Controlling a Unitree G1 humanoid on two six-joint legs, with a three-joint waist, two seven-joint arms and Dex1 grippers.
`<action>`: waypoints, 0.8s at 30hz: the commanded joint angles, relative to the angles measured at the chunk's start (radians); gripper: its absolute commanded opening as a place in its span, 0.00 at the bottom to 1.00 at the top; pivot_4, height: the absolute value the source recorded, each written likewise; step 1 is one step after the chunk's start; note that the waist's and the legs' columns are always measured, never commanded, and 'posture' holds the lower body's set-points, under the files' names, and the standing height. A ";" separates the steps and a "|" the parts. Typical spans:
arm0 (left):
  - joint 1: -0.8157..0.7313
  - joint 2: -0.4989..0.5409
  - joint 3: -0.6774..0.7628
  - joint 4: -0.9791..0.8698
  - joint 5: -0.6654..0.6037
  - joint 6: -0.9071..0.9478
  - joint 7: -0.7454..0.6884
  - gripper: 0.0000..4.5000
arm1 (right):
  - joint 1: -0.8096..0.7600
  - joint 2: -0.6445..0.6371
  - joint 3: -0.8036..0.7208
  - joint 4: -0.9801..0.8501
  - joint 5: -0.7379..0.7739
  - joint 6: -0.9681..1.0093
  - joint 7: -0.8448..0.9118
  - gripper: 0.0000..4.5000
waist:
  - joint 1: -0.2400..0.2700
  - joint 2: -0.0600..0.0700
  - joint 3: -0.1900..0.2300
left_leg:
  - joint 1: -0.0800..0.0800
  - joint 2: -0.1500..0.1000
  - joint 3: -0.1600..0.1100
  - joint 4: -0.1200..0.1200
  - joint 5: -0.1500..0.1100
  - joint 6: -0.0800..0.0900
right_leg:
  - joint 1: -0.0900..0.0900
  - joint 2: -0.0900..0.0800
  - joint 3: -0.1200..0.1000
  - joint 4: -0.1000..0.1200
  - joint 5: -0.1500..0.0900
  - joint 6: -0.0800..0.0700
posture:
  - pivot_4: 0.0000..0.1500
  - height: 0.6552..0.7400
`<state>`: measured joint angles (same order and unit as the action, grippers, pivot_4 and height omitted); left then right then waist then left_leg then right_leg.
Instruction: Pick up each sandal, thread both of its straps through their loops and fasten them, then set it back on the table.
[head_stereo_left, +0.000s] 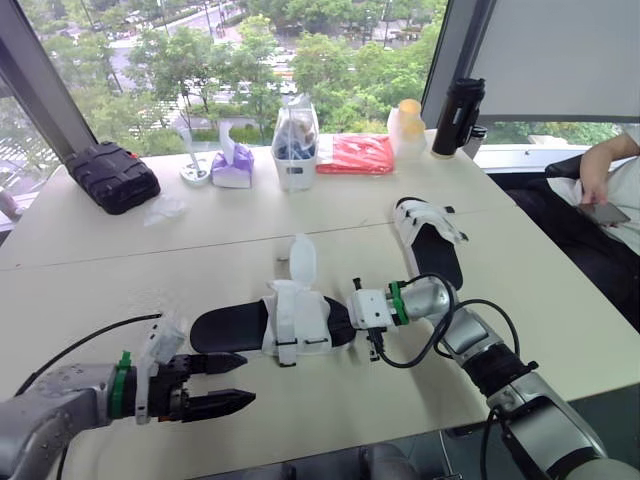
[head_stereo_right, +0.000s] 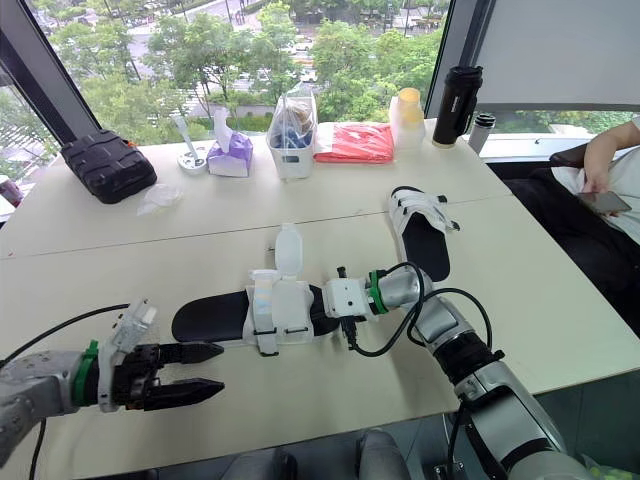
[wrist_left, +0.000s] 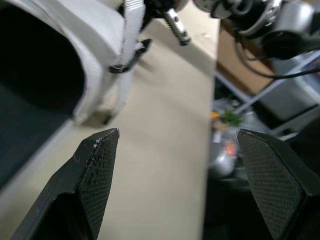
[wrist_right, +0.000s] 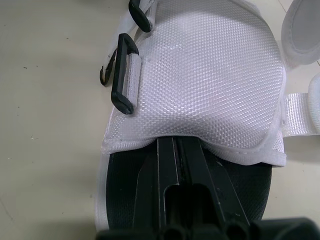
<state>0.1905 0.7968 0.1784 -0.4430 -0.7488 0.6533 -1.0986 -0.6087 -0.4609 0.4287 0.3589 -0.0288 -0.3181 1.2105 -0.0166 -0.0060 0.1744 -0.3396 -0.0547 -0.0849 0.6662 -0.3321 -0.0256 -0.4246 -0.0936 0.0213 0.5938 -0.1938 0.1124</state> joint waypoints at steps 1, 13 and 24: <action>-0.003 -0.054 -0.077 0.046 0.137 -0.156 0.026 0.86 | 0.031 -0.016 0.058 0.042 -0.068 0.009 0.026 0.00 | 0.000 -0.001 0.000 | 0.000 0.000 0.000 0.000 0.000 0.000 | 0.000 0.000 0.000 0.000 0.000 0.000 | 1.00 1.00; -0.096 -0.200 -0.226 0.151 0.249 -0.306 0.042 0.86 | 0.032 -0.015 0.060 0.037 -0.074 0.010 0.026 0.00 | 0.002 -0.002 -0.001 | 0.000 0.000 0.000 0.000 0.000 0.000 | 0.000 0.000 0.000 0.000 0.000 0.000 | 1.00 1.00; -0.156 -0.232 -0.257 0.194 0.258 -0.309 0.043 0.67 | 0.043 -0.018 0.060 0.025 -0.076 0.015 0.023 0.00 | 0.002 -0.002 -0.001 | 0.000 0.000 0.000 0.000 0.000 0.000 | 0.000 0.000 0.000 0.000 0.000 0.000 | 1.00 1.00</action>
<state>0.0448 0.5666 -0.0897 -0.2355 -0.4876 0.3625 -1.0575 -0.6069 -0.4615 0.4293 0.3537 -0.0395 -0.3229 1.2098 -0.0144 -0.0080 0.1732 -0.3392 -0.0548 -0.0852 0.6661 -0.3319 -0.0256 -0.4244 -0.0936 0.0209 0.5941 -0.1936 0.1127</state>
